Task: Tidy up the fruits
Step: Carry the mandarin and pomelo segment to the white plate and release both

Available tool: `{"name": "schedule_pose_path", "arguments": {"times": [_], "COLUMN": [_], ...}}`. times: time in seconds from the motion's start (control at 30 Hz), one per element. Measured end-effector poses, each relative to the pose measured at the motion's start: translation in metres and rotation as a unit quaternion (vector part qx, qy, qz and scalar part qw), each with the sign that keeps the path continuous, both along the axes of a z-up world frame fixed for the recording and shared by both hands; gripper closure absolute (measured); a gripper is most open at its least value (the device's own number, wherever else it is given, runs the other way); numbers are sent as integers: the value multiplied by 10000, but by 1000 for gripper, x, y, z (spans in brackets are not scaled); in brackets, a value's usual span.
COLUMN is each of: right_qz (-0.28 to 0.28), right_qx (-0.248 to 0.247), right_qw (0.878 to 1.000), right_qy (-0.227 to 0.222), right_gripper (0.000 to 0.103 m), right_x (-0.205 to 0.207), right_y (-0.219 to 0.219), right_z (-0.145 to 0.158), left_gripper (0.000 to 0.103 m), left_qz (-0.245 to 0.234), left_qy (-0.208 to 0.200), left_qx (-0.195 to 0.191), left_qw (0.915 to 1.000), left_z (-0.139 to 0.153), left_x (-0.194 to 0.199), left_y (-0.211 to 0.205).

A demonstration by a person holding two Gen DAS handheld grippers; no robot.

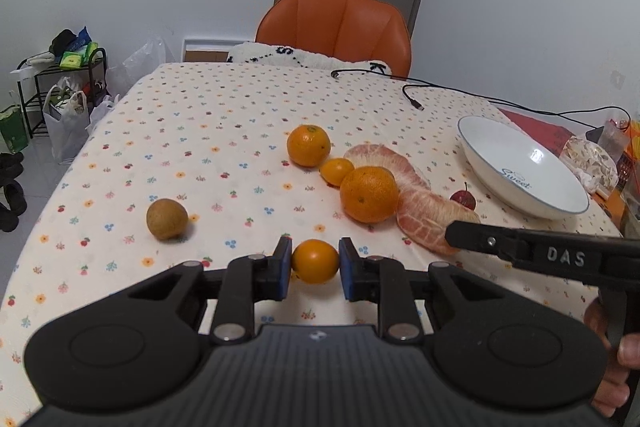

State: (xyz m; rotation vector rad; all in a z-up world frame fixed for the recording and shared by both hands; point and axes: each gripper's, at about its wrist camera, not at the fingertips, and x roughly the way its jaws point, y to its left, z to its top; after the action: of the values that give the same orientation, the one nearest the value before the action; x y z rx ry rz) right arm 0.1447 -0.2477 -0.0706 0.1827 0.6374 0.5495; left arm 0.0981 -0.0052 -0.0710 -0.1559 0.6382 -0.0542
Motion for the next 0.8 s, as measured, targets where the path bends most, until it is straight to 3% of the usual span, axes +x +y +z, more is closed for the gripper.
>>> {"name": "schedule_pose_path", "arguments": {"times": [0.3, 0.53, 0.8], "right_qz": [172, 196, 277], "right_qx": [169, -173, -320], "right_qw": [9997, 9996, 9991], "right_qy": [92, -73, -96], "right_gripper": [88, 74, 73], "right_x": [-20, -18, -9], "right_y": [-10, 2, 14], "right_z": [5, 5, -7], "left_gripper": [80, 80, 80], "left_qz": [-27, 16, 13], "left_qy": [-124, -174, -175], "left_qx": [-55, -30, -147], "left_qw": [9999, 9998, 9997], "left_z": [8, 6, 0], "left_x": [-5, -3, -3], "left_y": [-4, -3, 6]}}
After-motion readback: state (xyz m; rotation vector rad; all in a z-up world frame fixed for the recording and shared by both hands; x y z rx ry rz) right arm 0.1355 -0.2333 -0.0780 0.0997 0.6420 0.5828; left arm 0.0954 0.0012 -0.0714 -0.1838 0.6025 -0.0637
